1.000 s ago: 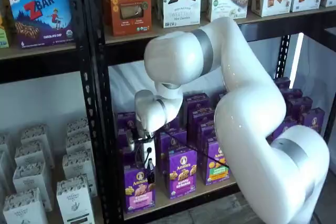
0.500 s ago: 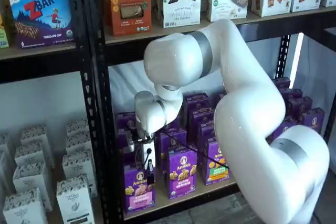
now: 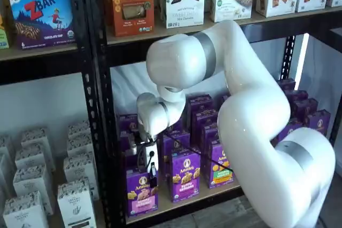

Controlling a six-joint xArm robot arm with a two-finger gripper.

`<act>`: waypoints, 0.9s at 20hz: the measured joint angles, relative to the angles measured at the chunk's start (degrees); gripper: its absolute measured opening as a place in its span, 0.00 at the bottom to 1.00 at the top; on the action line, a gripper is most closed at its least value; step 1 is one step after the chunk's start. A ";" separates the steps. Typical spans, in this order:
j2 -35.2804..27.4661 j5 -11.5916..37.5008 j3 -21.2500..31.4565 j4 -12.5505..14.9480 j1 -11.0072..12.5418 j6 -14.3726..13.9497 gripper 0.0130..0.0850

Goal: Pick up the purple box with a pink patch in the middle, on the bottom shelf, the first box from the left

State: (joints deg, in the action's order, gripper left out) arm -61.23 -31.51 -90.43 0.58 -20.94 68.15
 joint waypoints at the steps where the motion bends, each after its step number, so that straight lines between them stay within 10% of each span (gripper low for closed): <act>1: -0.01 -0.01 -0.01 -0.04 0.00 0.04 0.67; 18: -0.06 -1.06 -0.46 -0.29 0.21 0.45 0.61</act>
State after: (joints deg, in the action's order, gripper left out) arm -61.29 -32.56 -90.89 0.29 -20.72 68.60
